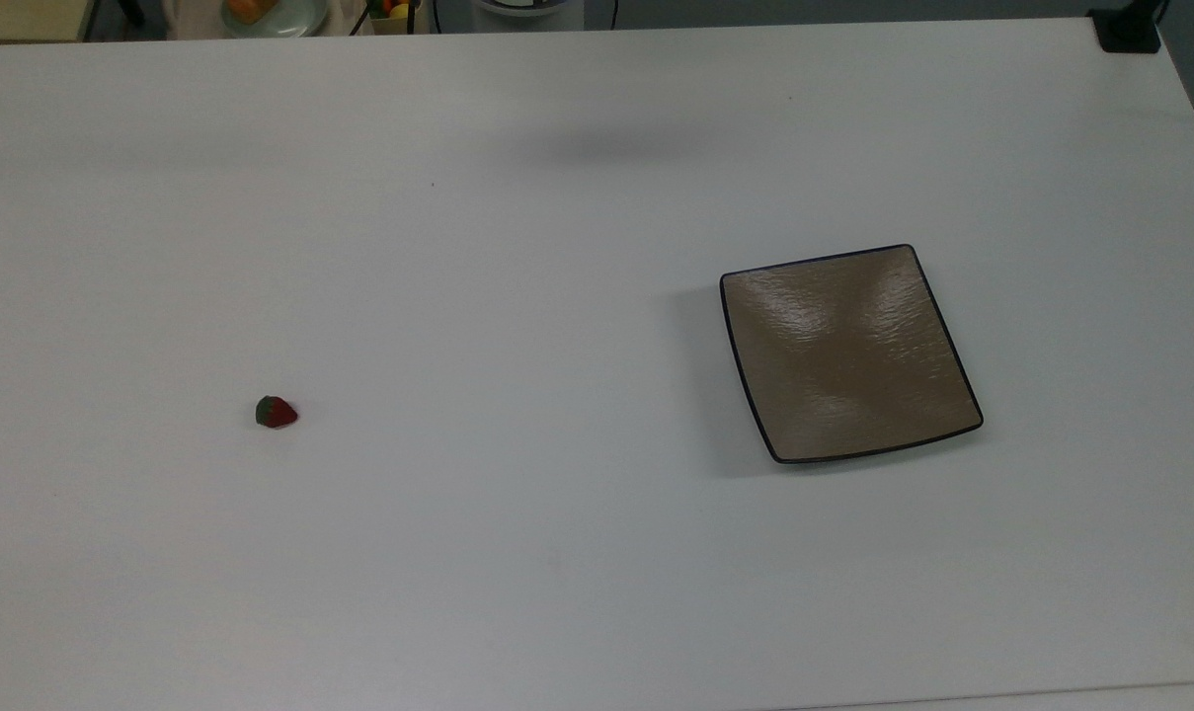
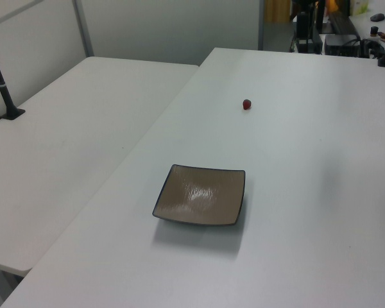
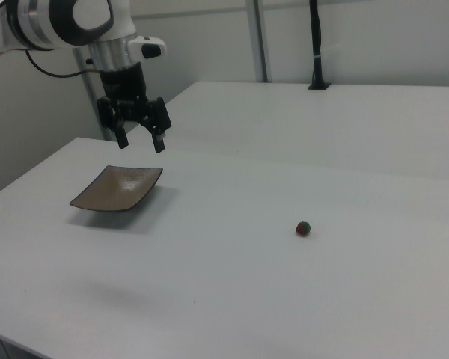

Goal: Strawberries on a ceramic plate
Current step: 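Move the open gripper over the red strawberry and descend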

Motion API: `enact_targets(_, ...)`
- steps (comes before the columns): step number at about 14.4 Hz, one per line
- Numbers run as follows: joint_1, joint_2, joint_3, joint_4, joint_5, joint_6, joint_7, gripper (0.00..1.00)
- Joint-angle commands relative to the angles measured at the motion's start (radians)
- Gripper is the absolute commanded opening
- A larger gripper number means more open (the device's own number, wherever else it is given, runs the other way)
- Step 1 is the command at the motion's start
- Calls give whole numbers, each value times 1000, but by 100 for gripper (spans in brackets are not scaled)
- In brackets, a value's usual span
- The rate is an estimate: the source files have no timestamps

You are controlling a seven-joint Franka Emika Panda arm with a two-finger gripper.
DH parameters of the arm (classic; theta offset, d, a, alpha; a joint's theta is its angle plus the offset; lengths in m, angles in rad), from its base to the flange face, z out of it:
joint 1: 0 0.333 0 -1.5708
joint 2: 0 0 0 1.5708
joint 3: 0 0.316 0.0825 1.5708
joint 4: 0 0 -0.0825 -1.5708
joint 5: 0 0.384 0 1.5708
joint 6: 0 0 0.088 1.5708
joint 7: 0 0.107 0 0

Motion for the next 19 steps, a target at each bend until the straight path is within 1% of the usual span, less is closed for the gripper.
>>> enact_targets(1,-3,23,-60,7,71,61,-3,100)
enact_targets(2,-2,22,-59,4,92,72,-3,100)
enact_targets(5,-10,23,-59,4,101,77,-3,100)
enact_targets(7,-31,37,-59,3,128,91,-58,100)
enact_targets(9,-51,46,-59,-2,130,108,-225,100)
enact_targets(10,-91,60,-56,0,136,109,-338,100)
enact_targets(11,-108,69,-56,0,145,112,-417,100)
enact_targets(12,-132,82,-56,0,164,130,-525,100)
enact_targets(13,-152,95,-56,0,168,152,-574,100)
enact_targets(14,-165,117,-56,0,168,187,-594,100)
enact_targets(17,-195,184,-57,6,149,296,-588,100)
enact_targets(19,-231,226,-59,4,145,389,-588,100)
